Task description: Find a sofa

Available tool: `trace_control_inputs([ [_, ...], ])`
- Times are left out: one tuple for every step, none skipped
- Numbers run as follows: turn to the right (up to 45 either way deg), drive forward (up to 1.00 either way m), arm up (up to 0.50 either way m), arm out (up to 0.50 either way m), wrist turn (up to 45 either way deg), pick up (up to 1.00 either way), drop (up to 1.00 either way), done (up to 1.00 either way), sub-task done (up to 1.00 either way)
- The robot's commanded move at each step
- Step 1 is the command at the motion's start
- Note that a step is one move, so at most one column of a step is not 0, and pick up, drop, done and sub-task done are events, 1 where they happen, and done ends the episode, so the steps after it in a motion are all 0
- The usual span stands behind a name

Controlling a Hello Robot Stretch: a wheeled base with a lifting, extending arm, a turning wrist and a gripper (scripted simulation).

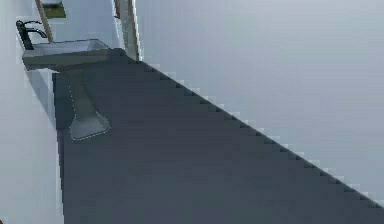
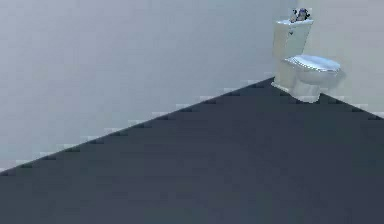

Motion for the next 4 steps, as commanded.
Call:
trace_control_inputs([
  [-18.0,0.0,0.0,0.0,0.0,0.0,0.0,0.0,0.0],
  [0.0,0.4,0.0,0.0,0.0,0.0,0.0,0.0,0.0],
  [-15.0,0.0,0.0,0.0,0.0,0.0,0.0,0.0,0.0],
  [0.0,0.05,0.0,0.0,0.0,0.0,0.0,0.0,0.0],
])
